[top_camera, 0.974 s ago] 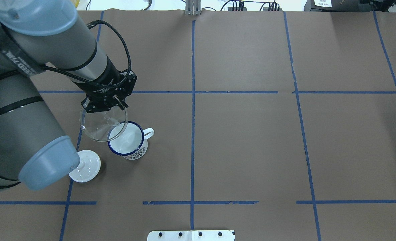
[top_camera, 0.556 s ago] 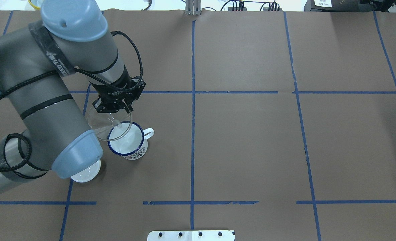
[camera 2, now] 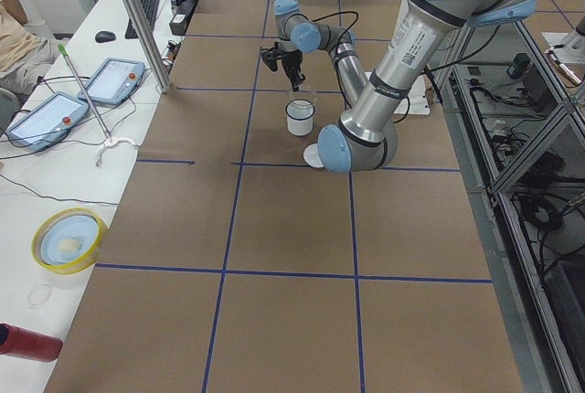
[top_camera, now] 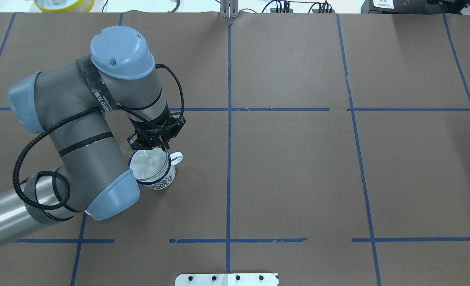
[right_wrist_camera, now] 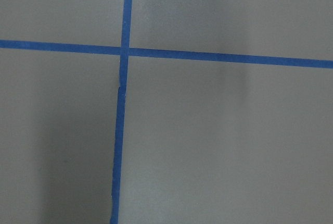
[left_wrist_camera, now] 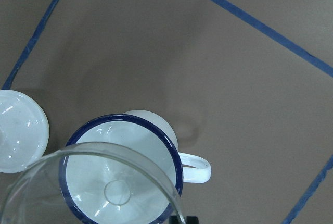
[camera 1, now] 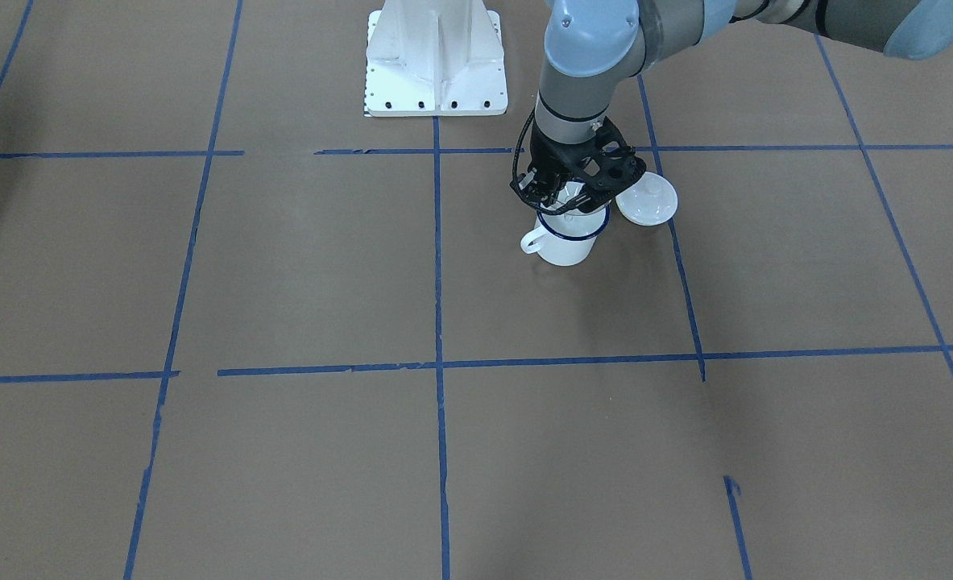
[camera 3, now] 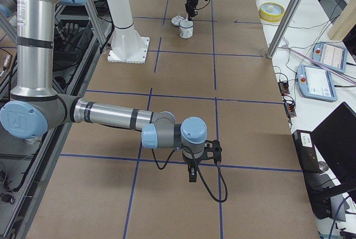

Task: Place funnel on cup
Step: 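Lift the glass funnel and carry it over the white mug, then lower the funnel spout into the mug and open the left gripper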

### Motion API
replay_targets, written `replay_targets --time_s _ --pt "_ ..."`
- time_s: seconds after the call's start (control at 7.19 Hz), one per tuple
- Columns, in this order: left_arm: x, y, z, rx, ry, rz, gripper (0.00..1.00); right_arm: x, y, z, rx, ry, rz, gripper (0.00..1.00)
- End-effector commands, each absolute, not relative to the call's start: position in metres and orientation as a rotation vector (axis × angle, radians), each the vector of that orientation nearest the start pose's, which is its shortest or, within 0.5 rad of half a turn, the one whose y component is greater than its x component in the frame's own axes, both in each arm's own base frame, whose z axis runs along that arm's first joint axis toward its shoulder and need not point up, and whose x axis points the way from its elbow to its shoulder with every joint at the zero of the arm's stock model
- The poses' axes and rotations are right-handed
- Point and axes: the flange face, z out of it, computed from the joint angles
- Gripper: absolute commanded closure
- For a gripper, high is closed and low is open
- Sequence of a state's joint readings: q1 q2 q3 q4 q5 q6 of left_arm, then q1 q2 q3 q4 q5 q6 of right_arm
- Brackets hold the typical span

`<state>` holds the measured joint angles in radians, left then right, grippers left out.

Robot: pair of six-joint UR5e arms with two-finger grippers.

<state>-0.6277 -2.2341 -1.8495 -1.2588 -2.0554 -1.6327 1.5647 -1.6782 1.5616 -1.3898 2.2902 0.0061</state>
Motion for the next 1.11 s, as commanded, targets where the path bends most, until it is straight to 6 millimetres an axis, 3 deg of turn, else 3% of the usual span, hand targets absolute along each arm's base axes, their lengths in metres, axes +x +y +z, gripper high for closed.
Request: replay_targets --time_s 0.0,0.56,0.83,0.97 --pt "0.457 -0.437 0.200 -0.268 0.736 -0.466 1.00 0.065 -0.449 0.699 0.057 -0.720 -0.023 0.00" --pt "0.474 -0.443 0.214 -0.271 0.726 -0.459 1.00 0.065 -0.449 0.699 0.057 -0.720 -0.023 0.00" --pt "0.480 -0.436 0.215 -0.277 0.723 -0.446 1.00 0.065 -0.449 0.699 0.057 -0.720 -0.023 0.00" --pt "0.480 -0.436 0.215 -0.278 0.723 -0.446 0.92 0.065 -0.449 0.700 0.056 -0.720 -0.023 0.00"
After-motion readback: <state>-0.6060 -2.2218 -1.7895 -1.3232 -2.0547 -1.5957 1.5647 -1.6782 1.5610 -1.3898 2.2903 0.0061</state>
